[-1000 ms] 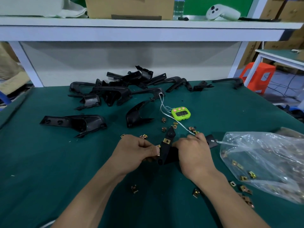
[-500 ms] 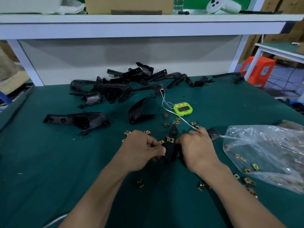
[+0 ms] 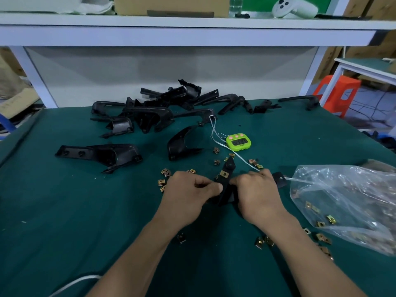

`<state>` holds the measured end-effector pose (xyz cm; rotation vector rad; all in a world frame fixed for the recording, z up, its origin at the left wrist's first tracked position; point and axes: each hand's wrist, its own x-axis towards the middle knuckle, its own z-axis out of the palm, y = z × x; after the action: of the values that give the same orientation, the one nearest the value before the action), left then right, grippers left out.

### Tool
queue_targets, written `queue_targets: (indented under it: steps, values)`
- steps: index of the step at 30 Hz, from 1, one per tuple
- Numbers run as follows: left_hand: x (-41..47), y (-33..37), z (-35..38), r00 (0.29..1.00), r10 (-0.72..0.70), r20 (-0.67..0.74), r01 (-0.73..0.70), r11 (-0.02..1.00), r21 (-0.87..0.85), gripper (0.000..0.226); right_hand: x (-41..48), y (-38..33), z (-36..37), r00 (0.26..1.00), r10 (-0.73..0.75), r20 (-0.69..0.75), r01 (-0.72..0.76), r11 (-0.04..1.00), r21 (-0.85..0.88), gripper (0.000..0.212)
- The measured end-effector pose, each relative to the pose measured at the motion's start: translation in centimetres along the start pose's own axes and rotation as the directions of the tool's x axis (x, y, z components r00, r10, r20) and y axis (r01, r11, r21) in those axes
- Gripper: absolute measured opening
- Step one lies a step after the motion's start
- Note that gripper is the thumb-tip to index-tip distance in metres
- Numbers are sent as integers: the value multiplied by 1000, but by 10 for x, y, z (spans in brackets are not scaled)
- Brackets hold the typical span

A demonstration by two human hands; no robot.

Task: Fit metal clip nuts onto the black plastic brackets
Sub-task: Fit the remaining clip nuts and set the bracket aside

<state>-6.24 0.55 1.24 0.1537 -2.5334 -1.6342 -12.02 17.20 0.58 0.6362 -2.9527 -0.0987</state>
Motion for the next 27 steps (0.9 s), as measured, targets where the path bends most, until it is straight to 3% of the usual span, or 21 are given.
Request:
queue_targets:
  steps: [5, 11, 15, 23, 27]
  values:
    - [-9, 0, 18, 992, 66, -107, -64, 998, 17, 13, -1, 4, 2, 991, 124, -49, -117, 986, 119, 20]
    - [-15, 1, 26, 946, 175, -272, -126, 974, 188, 9, -2, 0, 5, 992, 96, -85, -90, 993, 72, 20]
    - [-15, -5, 26, 923, 288, -255, -190, 918, 348, 13, -2, -2, 7, 992, 99, -77, -92, 992, 87, 18]
    - [-12, -7, 26, 938, 266, -223, -192, 934, 302, 21, -2, 1, 5, 994, 83, -75, -78, 995, 64, 25]
    - [-9, -8, 25, 941, 267, -206, -203, 936, 287, 21, -1, 2, 4, 996, 55, -65, -51, 996, 67, 38]
